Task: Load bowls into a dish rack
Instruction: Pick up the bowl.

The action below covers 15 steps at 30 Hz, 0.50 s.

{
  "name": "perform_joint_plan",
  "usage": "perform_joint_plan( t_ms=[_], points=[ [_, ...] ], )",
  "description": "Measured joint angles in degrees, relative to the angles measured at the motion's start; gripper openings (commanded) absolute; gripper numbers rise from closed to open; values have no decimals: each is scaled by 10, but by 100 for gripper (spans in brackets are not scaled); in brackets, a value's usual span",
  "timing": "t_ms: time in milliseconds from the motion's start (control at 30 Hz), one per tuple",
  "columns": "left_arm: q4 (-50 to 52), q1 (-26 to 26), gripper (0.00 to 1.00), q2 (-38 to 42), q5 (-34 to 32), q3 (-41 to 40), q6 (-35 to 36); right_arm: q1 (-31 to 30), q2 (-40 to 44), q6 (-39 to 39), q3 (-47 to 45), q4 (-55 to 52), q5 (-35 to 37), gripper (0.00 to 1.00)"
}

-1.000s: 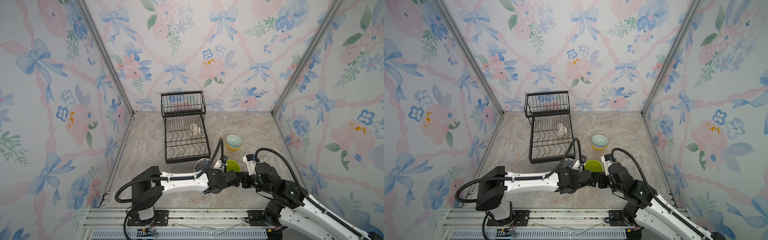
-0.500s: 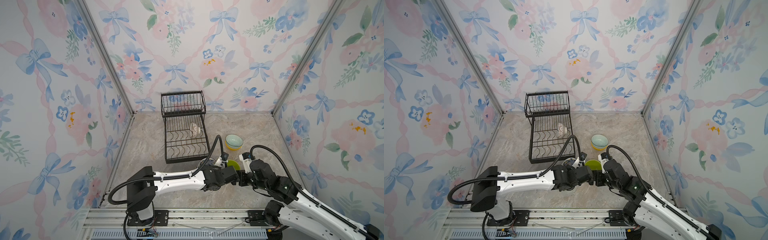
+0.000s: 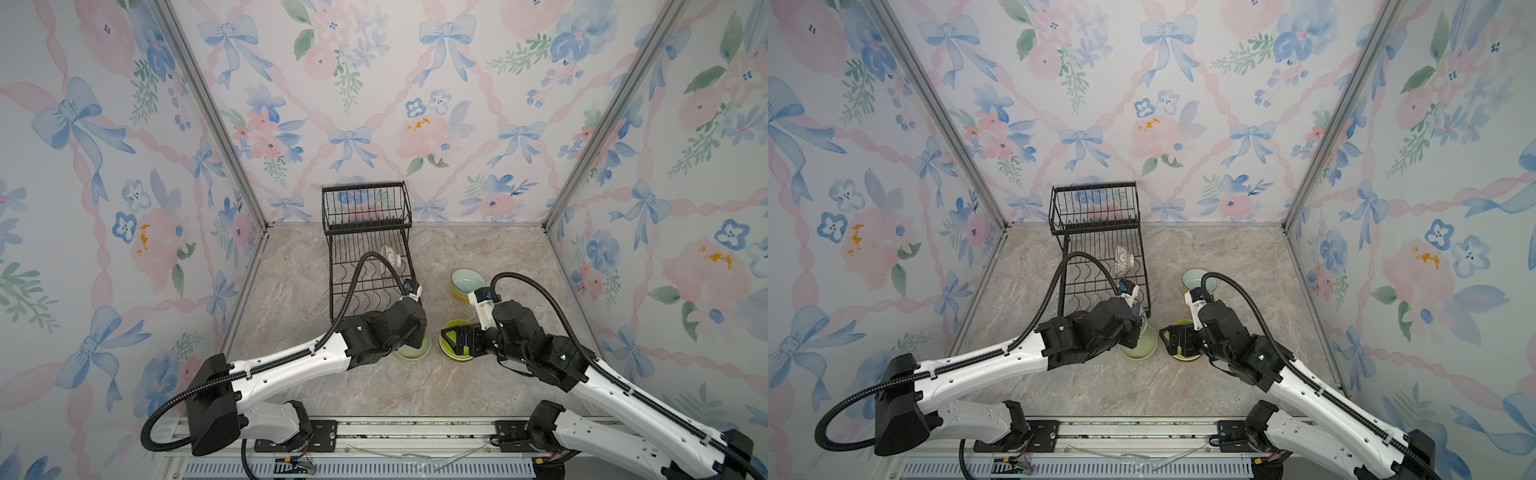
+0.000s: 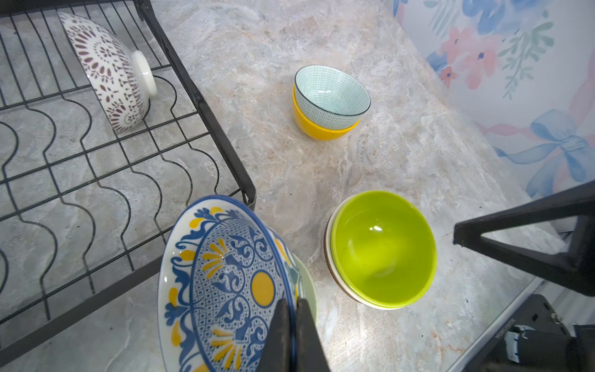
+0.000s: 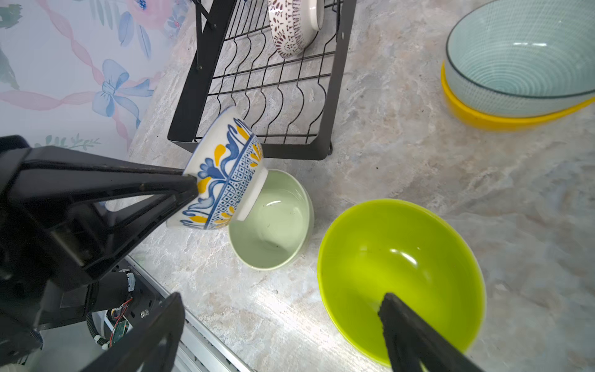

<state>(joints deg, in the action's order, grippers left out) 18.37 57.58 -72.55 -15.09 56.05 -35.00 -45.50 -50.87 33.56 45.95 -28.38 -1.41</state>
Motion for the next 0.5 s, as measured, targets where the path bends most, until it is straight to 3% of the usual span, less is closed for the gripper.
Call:
perform_joint_plan(
  t_ms=[233,500],
  points=[
    [-67,-108,0,57,99,-48,8,2,-75,-23,59,25,-18,96],
    [-156,-250,0,67,227,-101,-1,5,-152,-37,104,49,-39,96]
  ],
)
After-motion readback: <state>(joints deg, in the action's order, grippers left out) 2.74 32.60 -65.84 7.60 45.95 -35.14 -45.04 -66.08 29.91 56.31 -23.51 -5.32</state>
